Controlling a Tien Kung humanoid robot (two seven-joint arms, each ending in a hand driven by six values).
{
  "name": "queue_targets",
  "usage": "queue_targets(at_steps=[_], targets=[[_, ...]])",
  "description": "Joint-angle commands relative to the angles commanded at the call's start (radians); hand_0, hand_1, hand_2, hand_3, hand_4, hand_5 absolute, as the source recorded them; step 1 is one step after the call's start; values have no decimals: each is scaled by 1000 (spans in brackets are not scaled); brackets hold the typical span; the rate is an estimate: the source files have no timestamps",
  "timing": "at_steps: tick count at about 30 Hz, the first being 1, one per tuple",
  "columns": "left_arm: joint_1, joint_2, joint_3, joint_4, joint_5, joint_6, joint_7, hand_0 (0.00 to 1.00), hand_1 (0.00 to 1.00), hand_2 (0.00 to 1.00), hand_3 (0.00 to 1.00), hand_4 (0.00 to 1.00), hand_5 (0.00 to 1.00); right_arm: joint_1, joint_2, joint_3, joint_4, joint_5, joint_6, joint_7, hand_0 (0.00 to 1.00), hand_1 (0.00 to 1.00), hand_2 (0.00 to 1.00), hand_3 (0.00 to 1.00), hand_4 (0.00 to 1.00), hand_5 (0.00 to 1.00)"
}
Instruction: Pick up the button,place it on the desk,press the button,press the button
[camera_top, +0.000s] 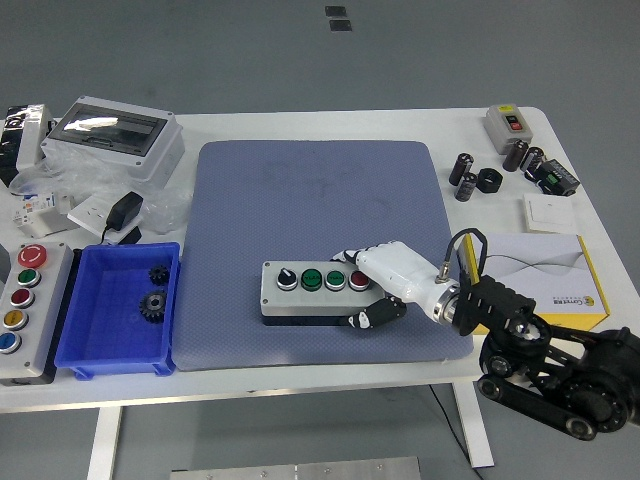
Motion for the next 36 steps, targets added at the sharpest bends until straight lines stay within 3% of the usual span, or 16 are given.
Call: queue_targets(at_steps=[5, 6, 11, 12, 17, 18, 26, 29, 30, 35, 36], targets=[[1, 1, -1, 0, 1, 0, 0, 604, 603, 532, 602, 617, 216, -3, -2, 7, 0, 7, 5, -2, 248, 424, 418, 612, 397, 2], [2, 1, -1, 0, 1, 0, 0, 604, 603, 532, 602, 617, 218, -3, -3, 8, 0, 8, 5, -2, 625, 661, 661, 695, 365, 2], [1, 0, 0, 0, 1, 0, 0, 604, 603, 532, 602, 617, 218, -2, -5, 14, 2, 12, 7, 4, 625, 661, 661, 695, 365, 2], [1, 0, 1, 0, 1, 0, 0, 604, 603, 532, 603, 618, 218, -2, -6, 16, 3, 14, 8, 7, 749, 762, 756, 761, 427, 2], [1, 1, 1, 0, 1, 0, 0, 604, 603, 532, 603, 618, 218, 0, -10, 25, 7, 24, 15, 17, 749, 762, 756, 761, 427, 2], [1, 1, 1, 0, 1, 0, 0, 604, 603, 532, 602, 618, 216, 1, -10, 27, 8, 26, 17, 19, 778, 794, 789, 838, 482, 2], [0, 2, 6, 0, -3, -1, 1, 604, 603, 532, 602, 617, 215, 2, -18, 40, 13, 48, 45, 32, 789, 813, 802, 859, 509, 2], [0, 2, 7, 0, -4, -2, 2, 604, 603, 532, 602, 617, 215, 2, -22, 50, 17, 60, 66, 39, 789, 813, 802, 859, 509, 2], [1, 2, 8, 0, -5, -2, 3, 604, 603, 532, 602, 616, 212, 2, -23, 55, 18, 64, 77, 41, 808, 847, 842, 920, 505, 2], [1, 3, 13, 0, -9, -7, 11, 604, 603, 532, 602, 616, 212, 5, -26, 81, 18, 77, 140, 46, 808, 847, 842, 920, 505, 2], [0, 3, 15, 0, -11, -10, 15, 603, 603, 532, 602, 613, 208, 6, -27, 87, 17, 80, 154, 48, 816, 849, 838, 924, 550, 2]])
